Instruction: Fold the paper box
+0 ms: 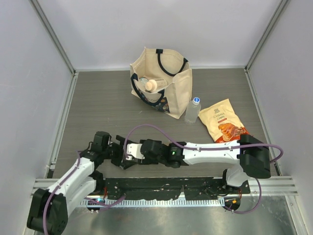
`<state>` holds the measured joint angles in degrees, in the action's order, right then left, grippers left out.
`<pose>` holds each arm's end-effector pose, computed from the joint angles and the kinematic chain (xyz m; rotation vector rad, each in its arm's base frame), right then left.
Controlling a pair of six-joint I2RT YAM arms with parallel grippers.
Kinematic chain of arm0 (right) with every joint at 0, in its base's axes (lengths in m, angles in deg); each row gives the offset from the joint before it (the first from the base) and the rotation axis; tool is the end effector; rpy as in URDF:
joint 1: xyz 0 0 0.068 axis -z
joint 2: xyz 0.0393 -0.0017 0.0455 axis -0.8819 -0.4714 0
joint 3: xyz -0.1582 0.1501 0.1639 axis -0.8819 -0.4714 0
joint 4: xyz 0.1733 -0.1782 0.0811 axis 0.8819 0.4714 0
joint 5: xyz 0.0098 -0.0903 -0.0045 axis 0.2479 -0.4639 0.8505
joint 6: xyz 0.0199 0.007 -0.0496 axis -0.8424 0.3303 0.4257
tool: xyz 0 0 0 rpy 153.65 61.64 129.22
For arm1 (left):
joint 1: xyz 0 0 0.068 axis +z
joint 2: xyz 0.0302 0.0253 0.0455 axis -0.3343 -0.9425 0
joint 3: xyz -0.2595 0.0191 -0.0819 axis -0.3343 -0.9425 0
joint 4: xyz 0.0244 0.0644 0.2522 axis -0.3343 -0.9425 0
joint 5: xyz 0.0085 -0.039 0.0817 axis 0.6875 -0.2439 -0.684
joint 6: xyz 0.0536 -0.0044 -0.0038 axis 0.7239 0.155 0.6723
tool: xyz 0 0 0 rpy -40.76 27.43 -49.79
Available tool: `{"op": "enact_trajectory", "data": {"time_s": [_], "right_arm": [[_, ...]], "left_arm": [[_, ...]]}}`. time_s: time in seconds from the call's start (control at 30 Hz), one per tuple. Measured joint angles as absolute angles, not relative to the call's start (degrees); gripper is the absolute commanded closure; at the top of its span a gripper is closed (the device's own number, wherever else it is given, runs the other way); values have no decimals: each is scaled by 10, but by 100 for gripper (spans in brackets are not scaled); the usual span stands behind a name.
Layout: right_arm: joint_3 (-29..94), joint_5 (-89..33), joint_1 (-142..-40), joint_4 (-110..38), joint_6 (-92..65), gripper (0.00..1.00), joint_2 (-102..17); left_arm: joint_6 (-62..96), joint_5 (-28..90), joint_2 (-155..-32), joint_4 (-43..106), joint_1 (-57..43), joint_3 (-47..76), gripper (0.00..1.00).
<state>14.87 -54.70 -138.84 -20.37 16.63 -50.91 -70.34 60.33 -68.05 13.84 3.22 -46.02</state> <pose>0.0857 0.3194 0.2232 -1.6958 1.6171 0.0689 0.1291 -0.0602 0.1294 1.5387 -2.1873 1.2244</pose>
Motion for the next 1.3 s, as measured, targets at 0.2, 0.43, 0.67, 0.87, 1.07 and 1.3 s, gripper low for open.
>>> {"op": "enact_trajectory", "data": {"time_s": [0.2,0.43,0.67,0.87,1.07,1.3], "right_arm": [[165,-510,-1348,-173,149,51,-513],[204,-454,-1294,-118,116,29,-544],[206,-375,-1234,-113,65,19,-541],[195,-319,-1202,-120,16,15,-510],[173,-283,-1178,-139,-19,15,-465],[156,-285,-1165,-144,-63,16,-436]], "left_arm": [[-586,501,-583,33,69,-414,0],[-425,252,-498,-106,82,-267,13],[-286,287,-494,-24,83,-264,12],[-227,404,-569,61,64,-311,12],[-166,407,-629,92,-32,-291,12],[-111,354,-698,100,-126,-221,25]]}}
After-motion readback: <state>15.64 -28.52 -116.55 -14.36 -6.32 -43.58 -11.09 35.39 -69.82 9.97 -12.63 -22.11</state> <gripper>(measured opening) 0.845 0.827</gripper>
